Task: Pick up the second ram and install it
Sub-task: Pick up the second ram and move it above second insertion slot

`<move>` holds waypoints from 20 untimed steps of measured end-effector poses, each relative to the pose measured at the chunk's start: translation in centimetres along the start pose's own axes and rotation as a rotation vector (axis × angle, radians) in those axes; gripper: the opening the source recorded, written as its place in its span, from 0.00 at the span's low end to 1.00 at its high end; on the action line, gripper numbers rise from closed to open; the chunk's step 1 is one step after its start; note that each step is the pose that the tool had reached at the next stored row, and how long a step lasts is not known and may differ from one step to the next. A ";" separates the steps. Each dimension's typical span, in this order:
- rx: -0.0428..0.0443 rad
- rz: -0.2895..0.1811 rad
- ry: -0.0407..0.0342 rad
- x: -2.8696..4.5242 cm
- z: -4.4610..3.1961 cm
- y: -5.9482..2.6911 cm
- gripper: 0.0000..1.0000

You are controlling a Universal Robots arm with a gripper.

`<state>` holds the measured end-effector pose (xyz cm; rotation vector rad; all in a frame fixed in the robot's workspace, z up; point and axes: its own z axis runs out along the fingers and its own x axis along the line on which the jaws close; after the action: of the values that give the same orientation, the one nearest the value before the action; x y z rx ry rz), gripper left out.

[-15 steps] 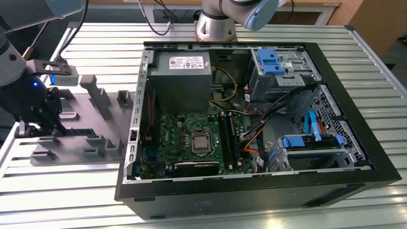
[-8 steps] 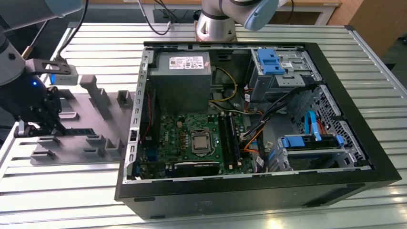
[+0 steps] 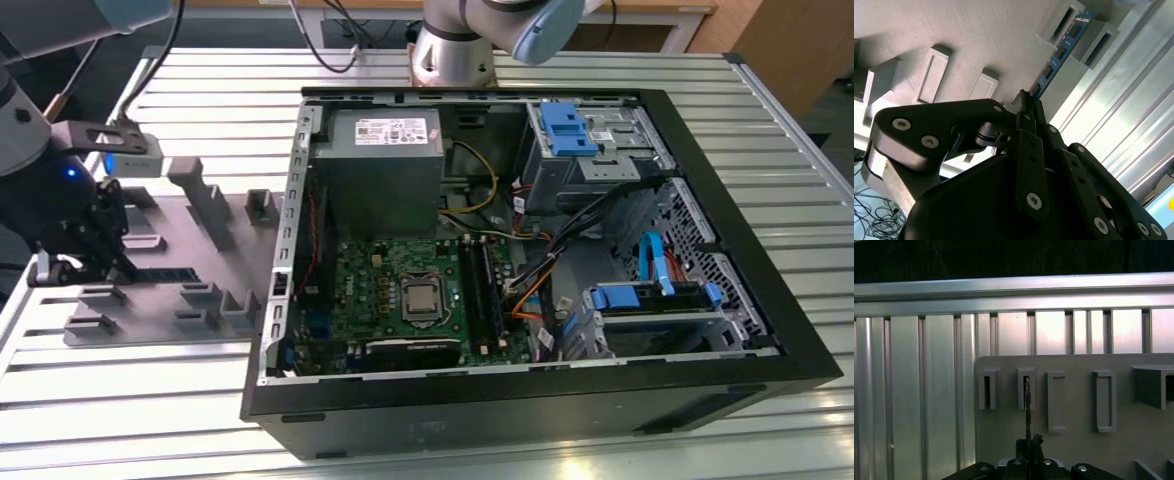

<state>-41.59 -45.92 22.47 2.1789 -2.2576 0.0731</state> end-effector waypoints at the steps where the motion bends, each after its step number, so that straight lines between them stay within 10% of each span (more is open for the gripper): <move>1: 0.0000 0.000 0.0000 0.00 -0.03 0.00 0.14; 20: -0.0001 0.000 0.0000 0.03 -0.85 -0.02 0.14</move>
<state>-41.59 -45.92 23.32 2.1788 -2.2576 0.0731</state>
